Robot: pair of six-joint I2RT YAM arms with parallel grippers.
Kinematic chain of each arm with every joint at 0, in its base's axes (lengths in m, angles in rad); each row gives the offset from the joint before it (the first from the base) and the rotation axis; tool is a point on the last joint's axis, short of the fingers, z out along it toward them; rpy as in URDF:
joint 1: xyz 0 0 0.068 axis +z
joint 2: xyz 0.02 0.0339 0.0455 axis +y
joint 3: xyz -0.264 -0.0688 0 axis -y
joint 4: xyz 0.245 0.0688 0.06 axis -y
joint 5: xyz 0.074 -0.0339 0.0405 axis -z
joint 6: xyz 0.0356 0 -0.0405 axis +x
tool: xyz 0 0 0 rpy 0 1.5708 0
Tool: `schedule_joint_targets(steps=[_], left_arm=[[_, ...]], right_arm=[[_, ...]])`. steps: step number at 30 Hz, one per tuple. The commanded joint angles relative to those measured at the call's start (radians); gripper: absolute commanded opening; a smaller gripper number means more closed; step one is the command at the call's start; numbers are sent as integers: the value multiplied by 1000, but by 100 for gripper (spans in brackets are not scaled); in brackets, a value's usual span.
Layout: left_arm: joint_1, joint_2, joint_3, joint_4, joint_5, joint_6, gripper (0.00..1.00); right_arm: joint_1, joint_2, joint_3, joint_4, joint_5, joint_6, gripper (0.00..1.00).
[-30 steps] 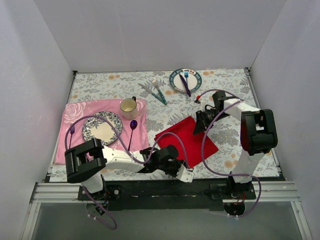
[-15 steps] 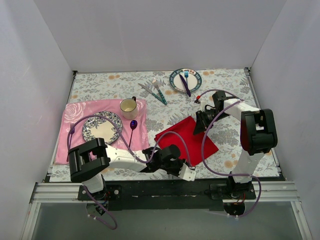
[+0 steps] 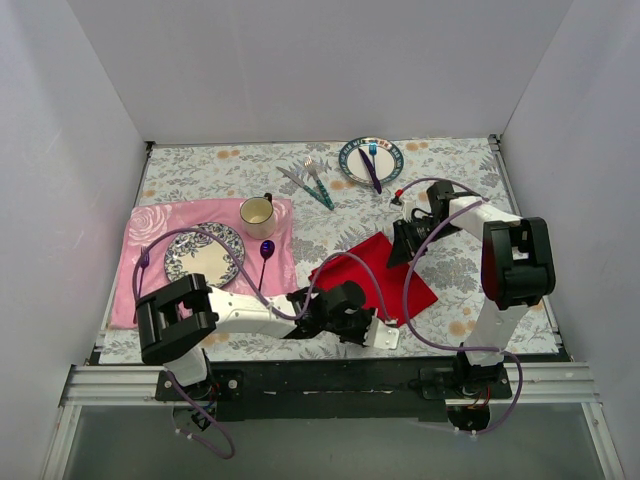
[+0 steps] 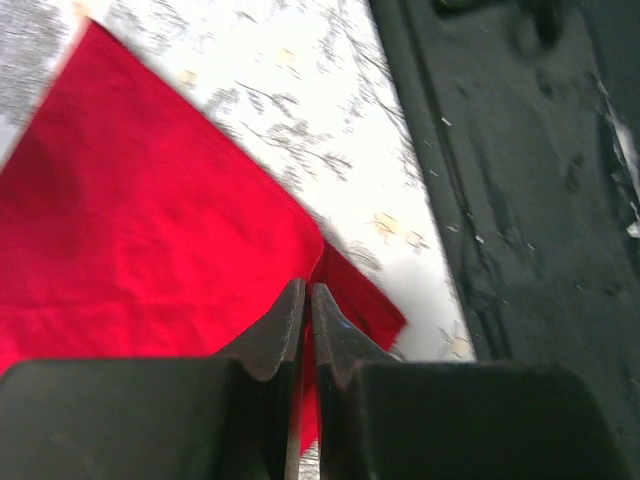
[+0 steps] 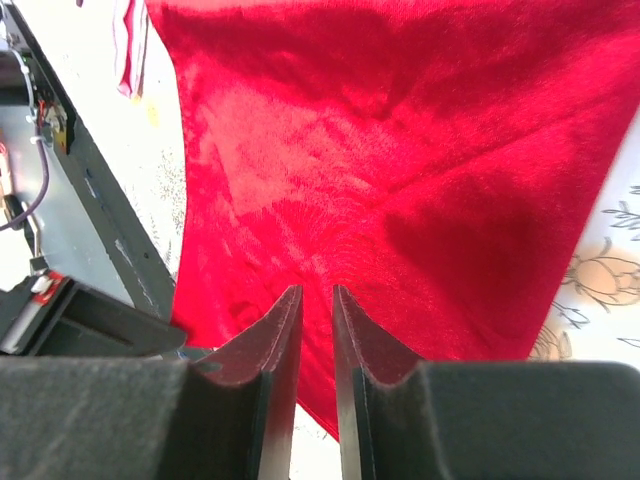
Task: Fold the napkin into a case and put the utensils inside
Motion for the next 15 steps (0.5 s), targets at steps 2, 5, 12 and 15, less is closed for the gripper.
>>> schedule_joint_targets(steps=[2,5,12,15], left_arm=[[56,-36,101,-45,66,-62,0],[90,-23,124,-62,85,-69,0],[181,13,158,-50,137,-43,0],[221,44,205,-51,158,-26,0]], right_arm=[[-32,6,66,-44,-33,-24,28],[-50,8,65,-52,-39,-27,28],[-130,1,98,-73,-88,-29,29],[-165,11,133,-93,-105,-34,31]])
